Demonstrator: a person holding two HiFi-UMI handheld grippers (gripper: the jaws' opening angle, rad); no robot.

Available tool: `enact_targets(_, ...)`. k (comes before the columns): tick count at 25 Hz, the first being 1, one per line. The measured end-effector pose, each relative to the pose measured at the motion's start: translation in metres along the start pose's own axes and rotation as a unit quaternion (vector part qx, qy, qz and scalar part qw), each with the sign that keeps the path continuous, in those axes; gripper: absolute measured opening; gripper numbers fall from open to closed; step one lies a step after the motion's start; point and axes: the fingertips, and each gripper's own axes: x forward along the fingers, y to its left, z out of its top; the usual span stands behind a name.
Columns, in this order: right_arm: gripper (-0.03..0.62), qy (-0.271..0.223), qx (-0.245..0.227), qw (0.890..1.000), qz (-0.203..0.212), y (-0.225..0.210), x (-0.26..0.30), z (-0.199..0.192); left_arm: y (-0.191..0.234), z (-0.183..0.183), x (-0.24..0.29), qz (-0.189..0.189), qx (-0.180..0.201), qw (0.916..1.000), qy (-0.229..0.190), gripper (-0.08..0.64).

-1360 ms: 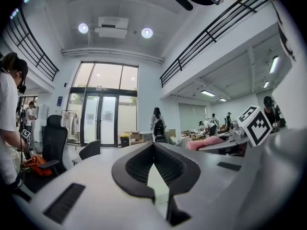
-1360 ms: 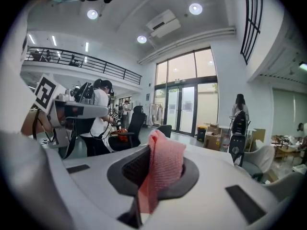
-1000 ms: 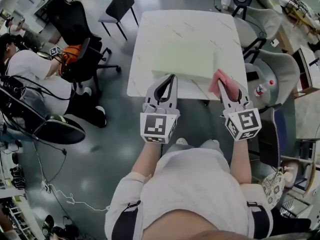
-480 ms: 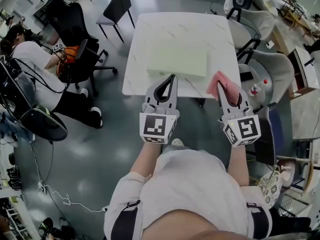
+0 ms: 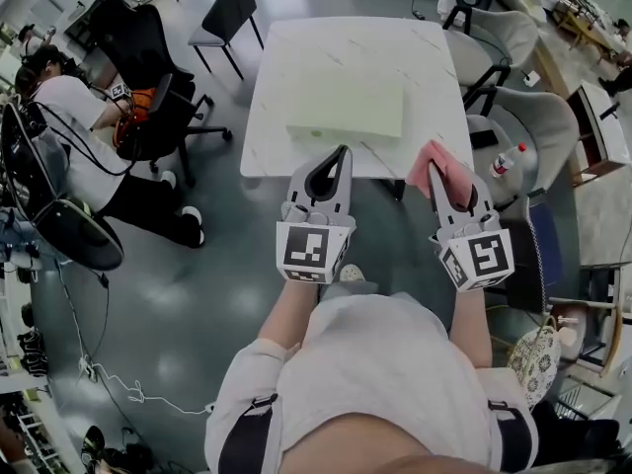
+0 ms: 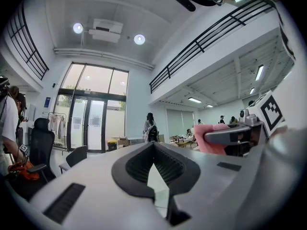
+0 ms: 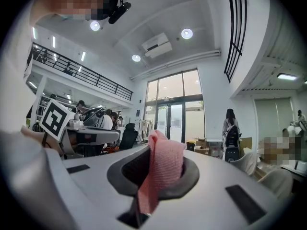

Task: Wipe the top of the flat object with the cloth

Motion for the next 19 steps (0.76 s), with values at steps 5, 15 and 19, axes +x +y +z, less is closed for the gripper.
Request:
enact_targets(5, 0.035, 0.001, 0.002, 1.0, 0.002, 0.005, -0.01, 0.0, -0.006, 0.001, -0.009, 0.003, -0.003, 1.0, -0.001, 0.015)
enact_targets(15, 0.035, -0.005, -0.001, 1.0, 0.006, 0.009, -0.016, 0.005, -0.009, 0.005, -0.017, 0.008, -0.004, 1.0, -0.005, 0.015)
enact_targets(19, 0.035, -0.007, -0.004, 1.0, 0.008, 0.012, -0.018, 0.006, -0.008, 0.005, -0.021, 0.009, -0.004, 0.9999, -0.005, 0.015)
